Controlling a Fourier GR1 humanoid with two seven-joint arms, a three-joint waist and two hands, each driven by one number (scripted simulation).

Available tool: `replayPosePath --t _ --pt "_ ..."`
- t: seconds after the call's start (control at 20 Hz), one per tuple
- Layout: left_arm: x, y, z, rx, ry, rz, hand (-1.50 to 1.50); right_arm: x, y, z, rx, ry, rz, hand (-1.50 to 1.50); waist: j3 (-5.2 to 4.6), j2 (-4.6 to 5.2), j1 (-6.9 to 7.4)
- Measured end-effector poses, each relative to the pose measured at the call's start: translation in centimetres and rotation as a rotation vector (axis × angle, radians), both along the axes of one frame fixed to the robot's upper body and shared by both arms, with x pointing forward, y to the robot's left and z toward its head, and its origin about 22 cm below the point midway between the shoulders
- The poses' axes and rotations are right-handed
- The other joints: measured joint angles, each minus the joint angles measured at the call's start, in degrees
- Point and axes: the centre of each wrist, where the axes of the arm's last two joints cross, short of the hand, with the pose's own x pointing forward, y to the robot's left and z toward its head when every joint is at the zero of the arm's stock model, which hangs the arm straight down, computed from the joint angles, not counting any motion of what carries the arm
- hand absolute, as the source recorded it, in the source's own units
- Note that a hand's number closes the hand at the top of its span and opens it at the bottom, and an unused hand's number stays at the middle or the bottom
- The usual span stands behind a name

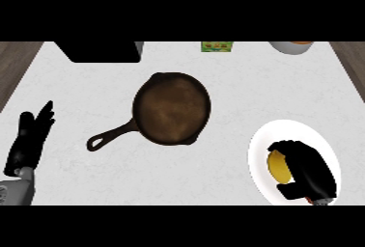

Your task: Pick the lemon from the plate and place it in the pan

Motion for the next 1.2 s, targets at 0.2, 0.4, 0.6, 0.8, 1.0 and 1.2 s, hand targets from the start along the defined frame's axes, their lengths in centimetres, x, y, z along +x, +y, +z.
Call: replayPosePath --t 0.2,0.4,0.6,0.8,1.0,1.2 --pt "0.4 0.2 0.3 0.000 0.001 -0.001 0.00 0.4 -0.5 -0.5 -0.032 -0.059 0.003 1.50 -0.18 -0.13 -0.03" --pt "0.0 0.4 0.3 0.001 0.001 -0.001 0.00 0.5 -0.4 -0.4 -0.025 -0.078 0.004 1.50 -0.14 -0.10 -0.05" --pt "0.0 0.9 0.5 0.005 -0.004 0.015 0.00 -1.5 2.4 -1.2 0.005 -0.011 -0.176 1.50 -0.45 -0.42 -0.83" --pt "-0.4 1.2 0.3 0.008 -0.001 0.043 0.00 -4.7 4.7 -2.1 0.063 0.070 -0.428 1.50 -0.81 -0.99 -2.23" --pt "-0.8 1.1 -0.1 0.005 0.006 0.042 0.00 -7.5 8.8 -0.1 0.098 0.028 -0.552 1.50 -0.58 -0.94 -2.09" --pt "-0.7 1.1 0.1 0.007 0.004 0.032 0.00 -8.9 12.4 3.5 0.121 -0.170 -0.561 1.50 -0.25 -0.70 -1.64"
